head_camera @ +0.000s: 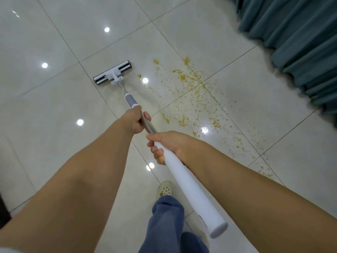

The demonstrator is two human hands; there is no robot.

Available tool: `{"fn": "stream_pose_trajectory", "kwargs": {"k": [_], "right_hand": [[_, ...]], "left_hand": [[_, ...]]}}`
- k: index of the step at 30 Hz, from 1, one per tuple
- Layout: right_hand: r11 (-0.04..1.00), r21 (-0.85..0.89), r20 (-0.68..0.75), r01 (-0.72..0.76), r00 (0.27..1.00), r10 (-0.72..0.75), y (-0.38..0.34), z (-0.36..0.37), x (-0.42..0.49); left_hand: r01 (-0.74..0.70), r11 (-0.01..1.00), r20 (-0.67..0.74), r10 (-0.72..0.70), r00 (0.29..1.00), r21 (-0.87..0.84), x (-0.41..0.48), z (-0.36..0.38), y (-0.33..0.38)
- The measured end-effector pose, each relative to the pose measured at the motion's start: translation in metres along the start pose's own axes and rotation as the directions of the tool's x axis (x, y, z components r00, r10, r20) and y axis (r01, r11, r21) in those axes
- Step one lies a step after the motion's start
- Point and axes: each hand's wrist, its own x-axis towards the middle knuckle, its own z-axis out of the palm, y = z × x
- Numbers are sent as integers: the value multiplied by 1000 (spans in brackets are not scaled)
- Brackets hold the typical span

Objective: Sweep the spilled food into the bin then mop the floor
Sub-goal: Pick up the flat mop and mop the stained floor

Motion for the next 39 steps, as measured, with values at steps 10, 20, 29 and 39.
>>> {"fn": "stream_pose_trajectory", "kwargs": {"k": [10, 20, 29, 39], "right_hand": [[999, -1, 9, -51, 999, 51, 100, -21, -48], [992, -97, -18, -84, 996, 82, 277, -82, -154], [924, -328, -120, -196, 979, 165, 465, -175, -268], [834, -447, -143, -324, 946, 291, 528, -179, -353]], "left_hand": [[4, 996, 63, 2, 998, -89, -57, -26, -98], [15, 994, 120, -2, 993, -109, -164, -36, -294], [76, 972, 108, -53, 993, -222, -279, -24, -523], [110, 903, 87, -80, 993, -416, -376, -45, -603]]}}
